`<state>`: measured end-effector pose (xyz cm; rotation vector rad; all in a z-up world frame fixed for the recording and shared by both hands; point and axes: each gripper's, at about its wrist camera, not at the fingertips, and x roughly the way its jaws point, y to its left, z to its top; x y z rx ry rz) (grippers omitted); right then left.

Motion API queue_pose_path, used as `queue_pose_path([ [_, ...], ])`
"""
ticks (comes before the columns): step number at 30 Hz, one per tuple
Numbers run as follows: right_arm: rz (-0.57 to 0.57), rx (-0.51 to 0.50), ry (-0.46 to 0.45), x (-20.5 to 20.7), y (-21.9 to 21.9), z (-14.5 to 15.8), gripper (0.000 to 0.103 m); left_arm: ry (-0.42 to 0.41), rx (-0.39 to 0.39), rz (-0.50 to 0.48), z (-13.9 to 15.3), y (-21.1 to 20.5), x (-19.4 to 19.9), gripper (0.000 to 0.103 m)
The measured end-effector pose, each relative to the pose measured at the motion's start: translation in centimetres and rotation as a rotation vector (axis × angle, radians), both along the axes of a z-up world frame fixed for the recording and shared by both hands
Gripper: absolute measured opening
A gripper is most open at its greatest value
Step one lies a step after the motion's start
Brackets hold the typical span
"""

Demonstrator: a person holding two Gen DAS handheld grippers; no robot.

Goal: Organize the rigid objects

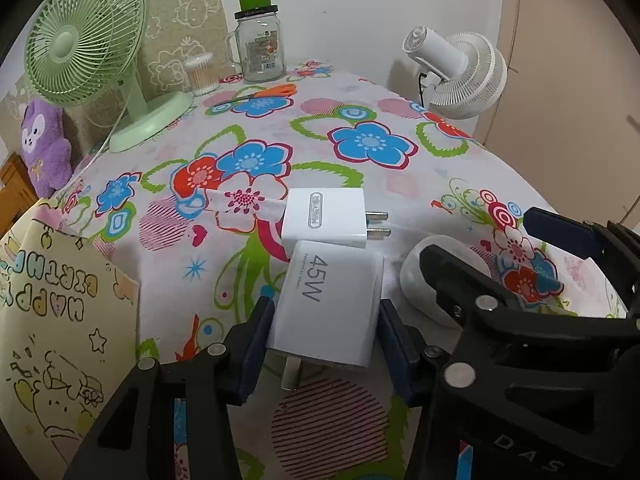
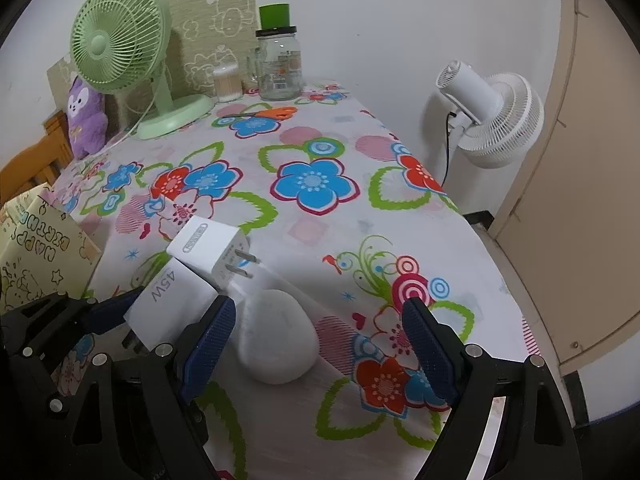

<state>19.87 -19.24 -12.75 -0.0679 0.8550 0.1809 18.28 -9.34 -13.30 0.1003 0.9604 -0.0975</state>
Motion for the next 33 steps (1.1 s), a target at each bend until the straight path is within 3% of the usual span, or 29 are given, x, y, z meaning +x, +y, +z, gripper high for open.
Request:
queue_pose_path([
  [11,0.015,-0.054,0.03,0.2,1.4,-1.0,0.087,0.007,0.019,0.002,0.0,0.9,-1.6,0.053],
  [17,0.016,-0.043,0.059,0.3,1.7,-1.7,0.052,0.005,0.016,0.003,-0.1,1.0,-1.8,0.053],
  [33,-0.025,-0.052,0.036,-2.0,1.5,0.0,0.052,-0.033,-0.01,-0.01,1.6,1.3,-4.2,0.051],
])
